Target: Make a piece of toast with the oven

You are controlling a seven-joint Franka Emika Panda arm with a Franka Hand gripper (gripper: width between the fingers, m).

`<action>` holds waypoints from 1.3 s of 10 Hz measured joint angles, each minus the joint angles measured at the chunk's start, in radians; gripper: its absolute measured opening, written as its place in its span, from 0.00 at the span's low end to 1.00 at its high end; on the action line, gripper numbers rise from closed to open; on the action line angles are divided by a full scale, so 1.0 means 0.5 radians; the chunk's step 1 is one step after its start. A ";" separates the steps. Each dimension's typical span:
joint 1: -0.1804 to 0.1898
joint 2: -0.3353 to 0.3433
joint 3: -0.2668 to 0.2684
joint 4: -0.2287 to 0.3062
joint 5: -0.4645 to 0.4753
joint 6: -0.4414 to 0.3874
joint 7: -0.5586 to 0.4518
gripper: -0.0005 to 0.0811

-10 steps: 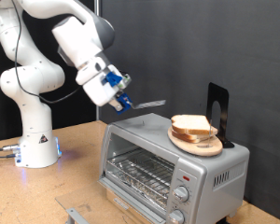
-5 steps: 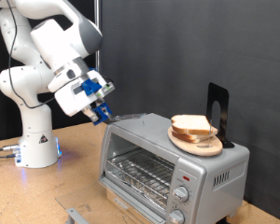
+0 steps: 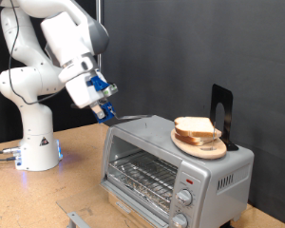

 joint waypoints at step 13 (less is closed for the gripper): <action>-0.100 0.169 0.246 0.365 -0.230 -0.581 0.628 0.50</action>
